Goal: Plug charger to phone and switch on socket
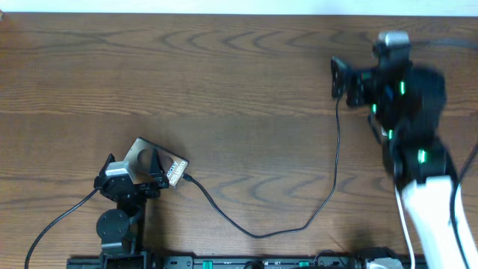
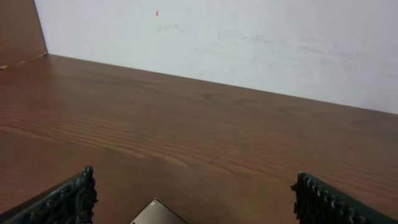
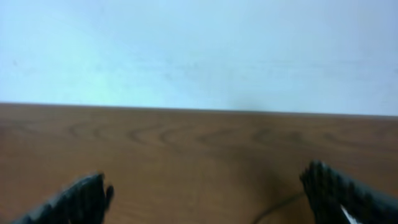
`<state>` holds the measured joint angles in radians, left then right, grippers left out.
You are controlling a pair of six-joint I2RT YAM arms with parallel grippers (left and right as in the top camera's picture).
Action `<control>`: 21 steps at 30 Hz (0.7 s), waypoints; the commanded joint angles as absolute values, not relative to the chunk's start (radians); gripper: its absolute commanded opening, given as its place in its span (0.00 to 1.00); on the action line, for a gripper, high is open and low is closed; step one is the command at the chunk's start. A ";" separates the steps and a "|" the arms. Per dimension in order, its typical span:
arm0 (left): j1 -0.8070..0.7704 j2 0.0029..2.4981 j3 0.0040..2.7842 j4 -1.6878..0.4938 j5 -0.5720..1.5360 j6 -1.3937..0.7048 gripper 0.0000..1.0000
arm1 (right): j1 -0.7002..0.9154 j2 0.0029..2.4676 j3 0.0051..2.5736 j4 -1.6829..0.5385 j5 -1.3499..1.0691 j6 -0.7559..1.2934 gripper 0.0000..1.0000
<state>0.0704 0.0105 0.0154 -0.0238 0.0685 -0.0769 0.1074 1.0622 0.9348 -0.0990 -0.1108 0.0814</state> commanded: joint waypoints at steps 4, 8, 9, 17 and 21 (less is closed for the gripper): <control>0.075 0.004 0.004 -0.067 0.075 -0.067 0.98 | 0.110 0.738 0.585 0.120 -0.078 0.105 0.99; 0.075 0.004 0.004 -0.067 0.075 -0.067 0.98 | 0.110 0.546 0.398 0.217 -0.068 0.104 0.99; 0.075 0.004 0.004 -0.067 0.075 -0.067 0.98 | 0.110 0.505 0.352 0.244 -0.062 0.104 0.99; 0.075 0.004 0.004 -0.067 0.075 -0.067 0.98 | 0.110 0.273 0.077 0.341 -0.062 0.113 0.99; 0.075 0.004 0.004 -0.067 0.075 -0.067 0.98 | 0.110 0.183 0.005 0.276 -0.058 0.119 0.99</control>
<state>0.0704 0.0101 0.0154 -0.0246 0.0685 -0.0772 0.1070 0.2401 0.0338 0.3332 -0.0723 0.1028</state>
